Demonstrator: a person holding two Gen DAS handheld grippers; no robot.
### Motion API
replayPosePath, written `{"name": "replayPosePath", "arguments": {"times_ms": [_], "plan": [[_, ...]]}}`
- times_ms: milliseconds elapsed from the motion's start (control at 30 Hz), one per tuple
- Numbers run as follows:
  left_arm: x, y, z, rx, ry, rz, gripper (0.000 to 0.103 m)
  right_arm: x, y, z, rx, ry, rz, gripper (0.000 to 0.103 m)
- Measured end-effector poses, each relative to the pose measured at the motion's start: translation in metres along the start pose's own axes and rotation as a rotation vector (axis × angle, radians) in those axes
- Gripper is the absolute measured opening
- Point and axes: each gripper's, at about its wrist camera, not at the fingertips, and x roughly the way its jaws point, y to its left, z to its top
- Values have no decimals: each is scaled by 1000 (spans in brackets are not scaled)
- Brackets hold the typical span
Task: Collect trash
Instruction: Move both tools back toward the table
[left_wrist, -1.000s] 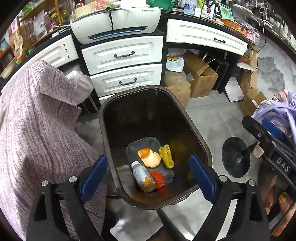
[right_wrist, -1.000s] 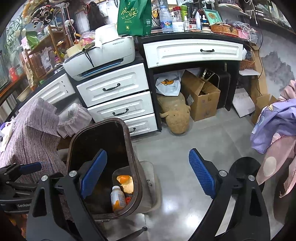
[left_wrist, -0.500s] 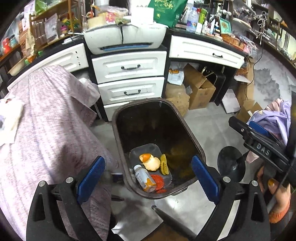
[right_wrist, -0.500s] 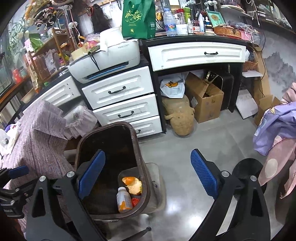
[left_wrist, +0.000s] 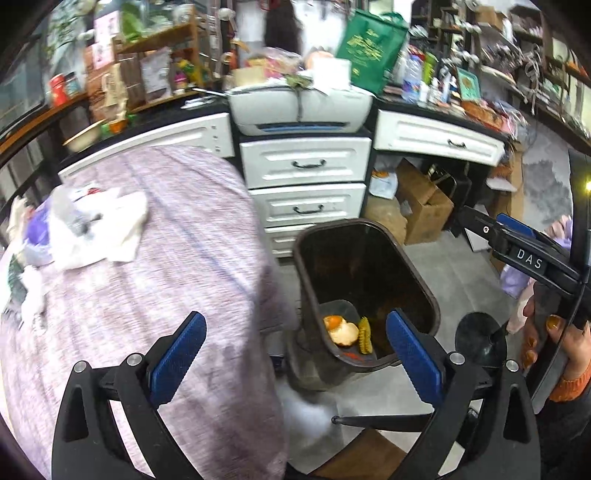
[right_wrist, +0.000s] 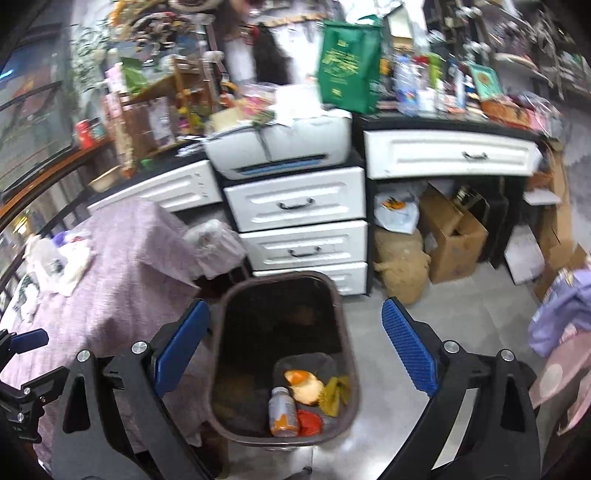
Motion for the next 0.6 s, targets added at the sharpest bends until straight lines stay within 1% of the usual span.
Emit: {"name": "replayPosePath", "arguments": {"times_ms": [300,433,600], "plan": [[-38,65,-21,-105,-45,105,97,-3,91,8,-163,7,172,94],[-53,104,-34,-171,-54,166,97,-1,130,7,-230,39,254,94],[-68,147,-54,-238,-58,234,97,-3,167,8,-298,58,321,94]]}}
